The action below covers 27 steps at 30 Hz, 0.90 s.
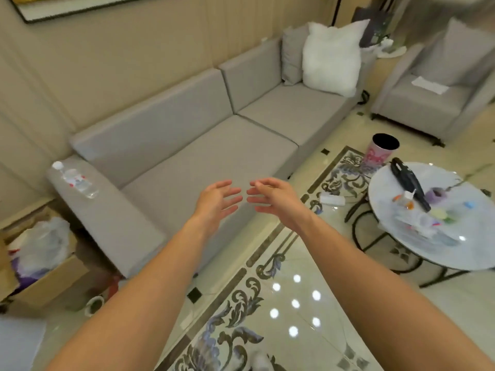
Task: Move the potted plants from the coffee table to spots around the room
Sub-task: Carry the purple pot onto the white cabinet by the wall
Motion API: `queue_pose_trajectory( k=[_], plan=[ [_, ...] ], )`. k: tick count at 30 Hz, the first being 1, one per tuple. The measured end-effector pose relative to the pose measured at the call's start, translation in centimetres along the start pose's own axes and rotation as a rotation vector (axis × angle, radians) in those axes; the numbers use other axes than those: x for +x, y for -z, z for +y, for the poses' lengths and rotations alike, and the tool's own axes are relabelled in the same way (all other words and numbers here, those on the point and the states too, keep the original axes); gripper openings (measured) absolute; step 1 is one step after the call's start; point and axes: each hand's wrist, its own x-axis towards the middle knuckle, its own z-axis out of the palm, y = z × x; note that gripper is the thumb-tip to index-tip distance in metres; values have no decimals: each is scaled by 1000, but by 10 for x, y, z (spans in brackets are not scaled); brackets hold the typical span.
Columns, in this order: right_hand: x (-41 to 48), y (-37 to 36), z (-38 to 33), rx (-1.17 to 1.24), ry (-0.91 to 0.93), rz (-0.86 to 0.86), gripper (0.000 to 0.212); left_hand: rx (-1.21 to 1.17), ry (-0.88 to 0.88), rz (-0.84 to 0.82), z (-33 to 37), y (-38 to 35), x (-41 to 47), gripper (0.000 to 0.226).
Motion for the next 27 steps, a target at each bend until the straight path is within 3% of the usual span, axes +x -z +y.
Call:
queue_pose_trajectory(
  k=[8,16,27],
  plan=[
    [-68,243,14,188,29,234,27,84,39,-175,-67,-238,-2,27],
    [-128,471,28,187,16,443,22,151,111,-429,-138,-483,-18,27],
    [-127,731,17,186,-11,640,18,250,137,-616,-167,-763,26,28]
  ],
)
